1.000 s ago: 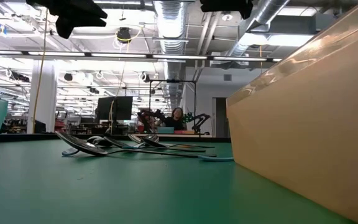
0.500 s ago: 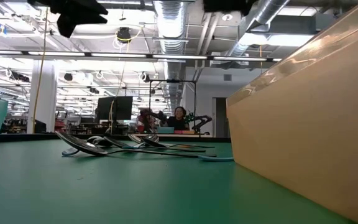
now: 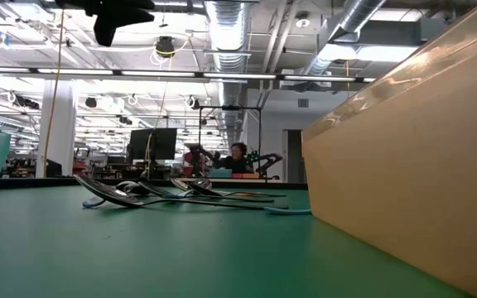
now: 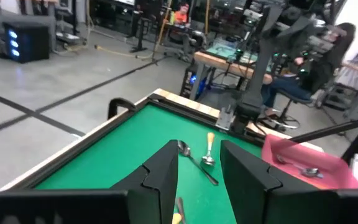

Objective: Sort silverware by color (type)
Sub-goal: Put the orange spoon into the green bin

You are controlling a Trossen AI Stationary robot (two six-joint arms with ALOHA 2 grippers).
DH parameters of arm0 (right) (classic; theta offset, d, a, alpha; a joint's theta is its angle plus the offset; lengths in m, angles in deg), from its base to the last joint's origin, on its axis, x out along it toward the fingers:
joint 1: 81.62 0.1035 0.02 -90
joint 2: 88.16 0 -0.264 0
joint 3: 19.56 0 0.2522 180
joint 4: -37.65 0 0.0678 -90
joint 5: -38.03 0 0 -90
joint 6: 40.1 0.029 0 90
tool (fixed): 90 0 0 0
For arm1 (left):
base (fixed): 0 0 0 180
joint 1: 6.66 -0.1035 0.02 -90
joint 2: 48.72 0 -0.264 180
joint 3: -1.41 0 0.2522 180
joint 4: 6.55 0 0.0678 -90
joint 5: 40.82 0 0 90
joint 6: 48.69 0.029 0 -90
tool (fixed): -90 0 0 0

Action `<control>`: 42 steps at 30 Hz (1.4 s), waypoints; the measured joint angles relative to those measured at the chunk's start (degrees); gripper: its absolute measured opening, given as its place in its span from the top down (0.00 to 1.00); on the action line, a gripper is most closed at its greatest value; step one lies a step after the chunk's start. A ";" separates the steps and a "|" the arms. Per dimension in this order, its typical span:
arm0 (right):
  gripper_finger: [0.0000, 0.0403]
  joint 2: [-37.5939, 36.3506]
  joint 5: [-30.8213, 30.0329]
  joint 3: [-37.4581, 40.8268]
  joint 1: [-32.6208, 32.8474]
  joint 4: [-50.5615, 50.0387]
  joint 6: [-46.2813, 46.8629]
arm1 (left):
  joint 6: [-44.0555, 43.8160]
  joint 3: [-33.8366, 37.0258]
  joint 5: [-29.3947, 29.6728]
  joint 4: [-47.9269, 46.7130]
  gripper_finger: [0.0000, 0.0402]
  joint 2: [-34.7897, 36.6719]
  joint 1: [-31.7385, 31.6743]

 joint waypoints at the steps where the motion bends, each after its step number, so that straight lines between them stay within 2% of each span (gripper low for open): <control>1: 0.69 -0.51 0.02 0.02 -0.23 -1.36 0.39 | -0.64 0.00 -1.72 -0.03 0.74 0.01 -1.26; 6: 0.69 -0.97 -0.03 0.02 -0.23 -5.85 1.21 | -1.45 0.00 -6.37 -0.20 0.74 0.02 -6.44; 14: 0.69 2.13 -0.13 4.61 -0.27 -5.53 4.63 | -2.26 0.00 -6.67 -3.21 0.74 -0.28 -11.71; 23: 0.69 10.09 -0.22 9.45 -0.23 -6.42 13.34 | -0.75 0.04 -6.17 -5.30 0.74 -4.47 -11.87; 31: 0.69 17.91 -0.17 9.49 -0.23 -5.71 13.91 | 3.62 0.04 -6.52 -5.24 0.74 -9.86 -11.05; 42: 0.69 18.46 -0.10 9.49 0.03 -5.20 15.76 | 1.82 0.02 -7.15 -4.83 0.74 -7.64 -9.21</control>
